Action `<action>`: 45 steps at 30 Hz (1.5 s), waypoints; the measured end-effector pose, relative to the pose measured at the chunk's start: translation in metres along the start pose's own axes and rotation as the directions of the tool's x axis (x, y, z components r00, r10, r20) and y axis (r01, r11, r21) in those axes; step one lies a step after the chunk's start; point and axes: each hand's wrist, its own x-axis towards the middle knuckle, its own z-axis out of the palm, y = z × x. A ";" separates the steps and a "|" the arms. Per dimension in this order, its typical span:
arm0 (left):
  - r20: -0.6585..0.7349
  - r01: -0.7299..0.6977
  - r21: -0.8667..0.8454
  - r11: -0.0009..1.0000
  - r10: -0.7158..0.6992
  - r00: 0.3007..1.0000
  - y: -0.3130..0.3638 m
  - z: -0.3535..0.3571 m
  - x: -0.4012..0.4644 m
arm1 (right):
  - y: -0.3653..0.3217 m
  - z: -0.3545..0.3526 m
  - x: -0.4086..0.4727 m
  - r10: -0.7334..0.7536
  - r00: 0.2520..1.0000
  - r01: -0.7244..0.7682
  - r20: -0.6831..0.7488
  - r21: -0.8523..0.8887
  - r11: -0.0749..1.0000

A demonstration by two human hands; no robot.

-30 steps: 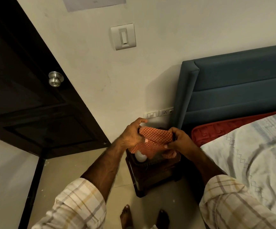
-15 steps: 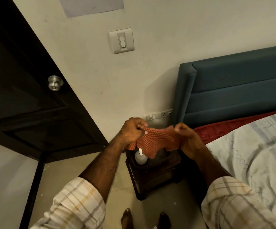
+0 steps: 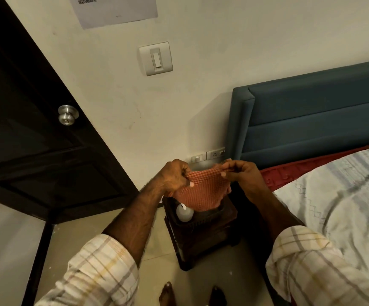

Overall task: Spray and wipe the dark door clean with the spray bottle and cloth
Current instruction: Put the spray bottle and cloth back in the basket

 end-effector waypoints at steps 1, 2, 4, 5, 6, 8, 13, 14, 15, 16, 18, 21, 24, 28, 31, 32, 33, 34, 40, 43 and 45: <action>-0.007 0.029 0.008 1.000 -0.029 1.000 -0.003 0.001 0.001 | -0.004 0.001 0.002 -0.026 1.000 0.026 -0.007 -0.001 1.000; -0.015 0.054 0.011 0.998 -0.054 0.998 -0.004 0.001 0.002 | -0.010 0.002 0.004 -0.049 0.999 0.048 -0.018 -0.029 0.998; -0.007 0.073 0.040 0.997 -0.073 0.997 -0.004 0.002 0.002 | -0.021 0.002 0.012 -0.078 0.996 0.071 -0.032 -0.189 0.979; 0.010 0.069 0.047 0.996 -0.070 0.998 -0.005 0.003 0.001 | -0.026 0.001 0.017 -0.092 0.996 0.085 -0.010 -0.302 0.950; 0.032 0.065 0.049 0.997 -0.066 0.997 -0.006 0.003 0.001 | -0.032 0.000 0.021 -0.097 0.995 0.096 0.018 -0.407 0.908; 0.059 0.046 0.026 0.999 -0.048 0.997 -0.009 0.005 0.000 | -0.046 -0.002 0.030 -0.101 0.993 0.113 0.054 -0.582 0.806; 0.050 0.017 -0.019 1.000 -0.016 0.999 -0.018 0.008 -0.003 | -0.069 -0.002 0.037 -0.193 0.973 0.223 0.130 -0.754 0.617; 0.046 0.014 -0.029 0.999 -0.013 0.999 -0.020 0.009 -0.004 | -0.070 -0.003 0.037 -0.215 0.966 0.250 0.144 -0.741 0.623; 0.037 0.006 -0.044 0.999 -0.004 0.999 -0.023 0.008 -0.004 | -0.071 -0.004 0.038 -0.227 0.961 0.268 0.156 -0.715 0.646; 0.035 -0.005 -0.059 0.998 0.007 0.999 -0.024 0.008 -0.006 | -0.070 -0.006 0.038 -0.229 0.961 0.273 0.157 -0.673 0.688; 0.033 -0.030 -0.093 0.995 0.033 0.999 -0.026 0.007 -0.009 | -0.069 -0.010 0.036 -0.235 0.962 0.269 0.139 -0.636 0.723; -0.048 -0.052 -0.115 0.992 0.046 0.998 -0.026 -0.003 -0.011 | -0.068 -0.018 0.028 -0.172 0.964 0.264 0.203 -0.652 0.711; -0.192 -0.075 -0.145 0.987 0.046 0.980 -0.027 -0.023 -0.009 | -0.065 -0.021 0.022 -0.010 0.941 0.255 0.337 -0.692 0.675; -0.353 -0.076 -0.094 0.993 0.038 0.935 -0.026 -0.048 -0.006 | -0.056 -0.014 0.025 0.033 0.935 0.292 0.353 -0.821 0.490; -0.436 -0.026 -0.073 0.997 -0.008 0.900 -0.033 -0.066 -0.004 | -0.047 -0.015 0.025 -0.082 0.960 0.266 0.268 -0.774 0.575; -0.445 -0.019 -0.095 0.995 -0.026 0.895 -0.035 -0.071 -0.005 | -0.045 -0.014 0.023 -0.098 0.965 0.245 0.245 -0.693 0.678; -0.444 -0.021 -0.125 0.992 -0.037 0.895 -0.037 -0.075 -0.005 | -0.044 -0.014 0.020 -0.097 0.970 0.215 0.223 -0.599 0.771; -0.436 -0.023 -0.150 0.988 -0.045 0.899 -0.038 -0.077 -0.005 | -0.044 -0.013 0.016 -0.086 0.975 0.183 0.206 -0.519 0.835; -0.438 0.033 -0.144 0.989 -0.094 0.894 -0.046 -0.075 -0.005 | -0.034 0.001 0.021 -0.072 0.961 0.232 0.267 -0.636 0.736; -0.210 -0.096 -0.177 0.980 0.058 0.976 -0.038 -0.060 -0.007 | -0.040 0.025 0.024 -0.124 0.944 0.285 0.305 -0.570 0.770; -0.041 -0.161 -0.198 0.967 0.156 0.987 -0.029 -0.047 -0.003 | -0.047 0.041 0.025 -0.172 0.924 0.338 0.341 -0.522 0.783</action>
